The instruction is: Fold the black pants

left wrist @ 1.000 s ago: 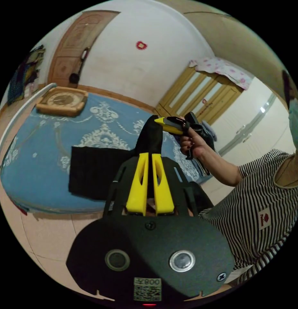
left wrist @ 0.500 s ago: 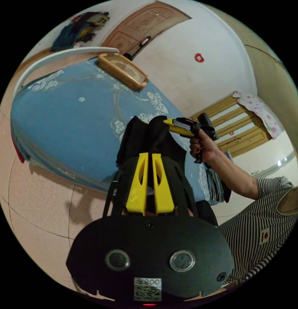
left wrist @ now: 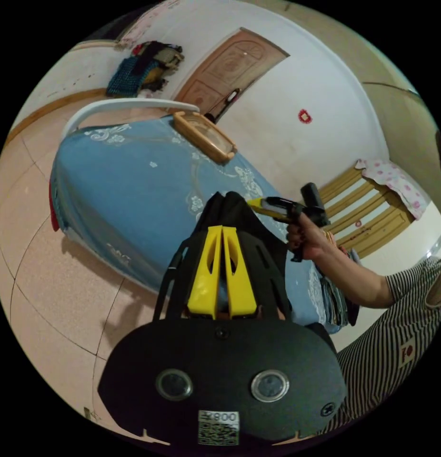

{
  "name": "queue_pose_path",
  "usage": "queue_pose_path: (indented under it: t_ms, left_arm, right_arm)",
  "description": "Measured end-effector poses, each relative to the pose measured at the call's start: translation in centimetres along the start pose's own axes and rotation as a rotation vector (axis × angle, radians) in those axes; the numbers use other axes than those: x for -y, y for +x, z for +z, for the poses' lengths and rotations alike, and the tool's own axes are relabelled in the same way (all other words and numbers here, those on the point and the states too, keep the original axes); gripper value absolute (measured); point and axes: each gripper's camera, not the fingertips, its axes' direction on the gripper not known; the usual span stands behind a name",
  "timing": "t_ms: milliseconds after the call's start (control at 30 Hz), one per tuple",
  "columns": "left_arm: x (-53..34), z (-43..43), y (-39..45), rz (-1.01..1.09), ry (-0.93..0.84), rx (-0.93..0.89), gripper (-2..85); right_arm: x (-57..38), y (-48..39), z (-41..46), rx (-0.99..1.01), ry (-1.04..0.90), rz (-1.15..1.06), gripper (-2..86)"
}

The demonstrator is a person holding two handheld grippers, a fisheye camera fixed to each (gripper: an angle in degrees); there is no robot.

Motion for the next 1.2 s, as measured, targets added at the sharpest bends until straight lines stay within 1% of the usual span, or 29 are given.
queue_pose_path:
  t_ms: [33, 100, 200, 300, 367, 467, 533, 567, 633, 700, 800, 867, 900, 967, 1000, 1067, 1100, 1200]
  left_arm:
    - [0.4, 0.7, 0.4, 0.041, -0.034, 0.005, 0.2]
    - [0.9, 2.2, 0.5, 0.070, -0.111, 0.033, 0.1]
    - [1.0, 4.4, -0.8, 0.068, -0.233, 0.139, 0.1]
    - [0.8, 4.0, -2.5, -0.007, -0.205, 0.047, 0.1]
    - [0.7, 3.4, -2.5, -0.004, -0.185, 0.056, 0.1]
    - [0.8, 3.2, -1.6, 0.056, -0.173, 0.083, 0.1]
    - [0.8, 4.1, -1.7, 0.052, -0.214, 0.111, 0.0]
    - [0.7, 4.4, -1.9, 0.045, -0.227, 0.117, 0.0]
    - [0.4, 4.4, -2.4, 0.011, -0.197, 0.090, 0.1]
    - [0.3, 4.1, -2.3, 0.010, -0.197, 0.095, 0.1]
    - [-0.2, 3.3, -1.1, 0.049, -0.160, 0.086, 0.1]
    - [-0.6, 3.3, -0.4, 0.066, -0.150, 0.057, 0.1]
    - [-0.9, 3.6, 0.1, 0.083, -0.160, 0.046, 0.1]
    - [-1.2, 4.7, 0.5, 0.087, -0.219, 0.098, 0.1]
    - [-1.4, 5.6, 0.5, 0.092, -0.263, 0.122, 0.1]
    - [-1.5, 5.6, 0.5, 0.057, -0.245, 0.094, 0.1]
    - [-1.5, 5.4, 0.7, 0.058, -0.234, 0.087, 0.1]
    - [-1.8, 5.3, 1.7, 0.085, -0.221, 0.108, 0.1]
  right_arm:
    - [0.5, 0.0, 0.7, -0.011, -0.007, -0.001, 0.2]
    - [2.5, -0.1, 3.4, -0.100, -0.059, 0.002, 0.1]
    - [4.4, -0.2, 7.0, -0.195, -0.178, -0.009, 0.0]
    - [5.3, -0.7, 8.1, -0.161, -0.173, -0.018, 0.0]
    - [5.6, -1.3, 7.8, -0.111, -0.112, -0.045, 0.0]
    - [6.7, -1.5, 7.6, -0.137, -0.022, -0.041, 0.0]
    - [7.7, -0.6, 8.6, -0.170, -0.045, -0.003, 0.0]
    - [8.3, 0.2, 9.5, -0.153, -0.082, 0.035, 0.0]
    - [9.0, 0.9, 10.4, -0.126, -0.104, 0.071, 0.0]
    - [9.4, 0.6, 11.1, -0.139, -0.110, 0.056, 0.0]
    - [8.8, -0.5, 10.7, -0.119, -0.043, -0.017, 0.0]
    - [8.1, -0.6, 10.4, -0.107, -0.001, -0.026, 0.0]
    - [7.7, -0.2, 10.7, -0.120, -0.004, -0.012, 0.0]
    - [7.5, 0.8, 11.8, -0.148, -0.067, 0.030, 0.0]
    - [7.2, 1.4, 12.2, -0.128, -0.069, 0.049, 0.0]
    - [6.7, 1.6, 12.1, -0.077, -0.026, 0.067, 0.0]
    - [6.3, 1.1, 11.8, -0.059, 0.006, 0.034, 0.0]
    - [4.5, -0.1, 11.5, -0.040, 0.018, -0.058, 0.0]
